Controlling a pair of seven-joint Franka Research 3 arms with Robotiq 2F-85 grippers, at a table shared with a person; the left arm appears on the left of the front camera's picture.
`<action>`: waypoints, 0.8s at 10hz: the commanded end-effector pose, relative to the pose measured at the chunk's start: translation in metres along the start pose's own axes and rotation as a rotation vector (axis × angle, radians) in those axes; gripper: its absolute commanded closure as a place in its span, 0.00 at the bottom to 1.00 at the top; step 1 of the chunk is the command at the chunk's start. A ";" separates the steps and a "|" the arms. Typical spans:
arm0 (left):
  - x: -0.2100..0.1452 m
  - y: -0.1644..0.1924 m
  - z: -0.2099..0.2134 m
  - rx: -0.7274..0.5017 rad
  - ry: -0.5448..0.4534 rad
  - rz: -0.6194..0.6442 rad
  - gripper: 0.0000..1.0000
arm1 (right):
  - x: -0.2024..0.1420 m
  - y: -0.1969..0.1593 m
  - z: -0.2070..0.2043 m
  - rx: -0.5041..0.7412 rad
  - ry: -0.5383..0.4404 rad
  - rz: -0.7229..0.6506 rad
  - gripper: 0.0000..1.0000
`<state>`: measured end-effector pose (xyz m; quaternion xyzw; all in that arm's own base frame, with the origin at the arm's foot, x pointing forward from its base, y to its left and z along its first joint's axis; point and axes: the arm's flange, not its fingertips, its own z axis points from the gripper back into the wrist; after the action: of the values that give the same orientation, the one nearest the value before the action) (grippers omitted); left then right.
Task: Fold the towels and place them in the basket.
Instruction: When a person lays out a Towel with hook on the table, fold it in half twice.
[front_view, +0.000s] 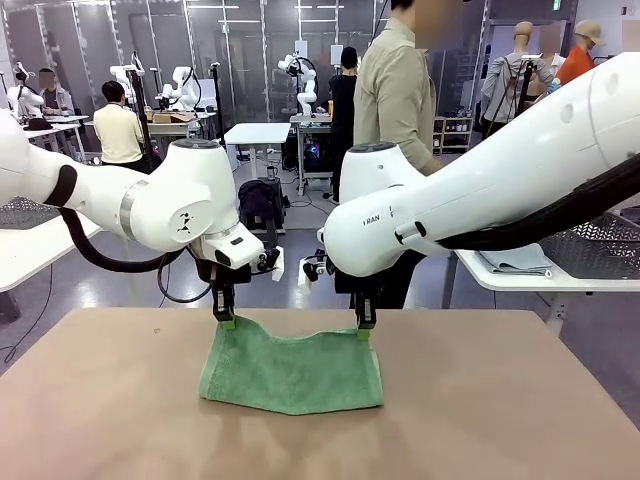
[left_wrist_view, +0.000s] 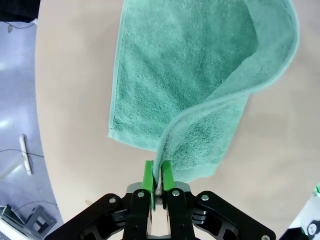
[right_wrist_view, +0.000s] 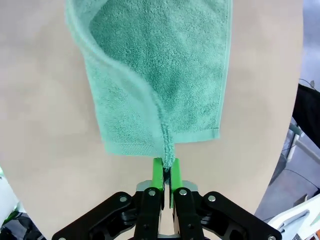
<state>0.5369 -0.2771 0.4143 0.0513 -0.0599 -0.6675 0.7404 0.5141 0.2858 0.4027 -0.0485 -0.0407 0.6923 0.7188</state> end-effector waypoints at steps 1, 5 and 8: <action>-0.003 0.006 -0.008 -0.003 0.028 0.004 0.92 | -0.001 -0.007 -0.011 -0.019 0.002 0.015 0.93; -0.013 0.011 -0.033 -0.003 0.042 0.041 0.92 | -0.006 -0.010 -0.027 -0.047 0.026 -0.006 0.93; -0.019 0.015 -0.048 0.013 0.027 0.064 0.92 | -0.008 -0.015 -0.037 -0.066 0.018 -0.018 0.93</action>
<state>0.5551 -0.2567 0.3745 0.0460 -0.0418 -0.6495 0.7578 0.5320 0.2745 0.3742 -0.0644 -0.0471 0.6927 0.7168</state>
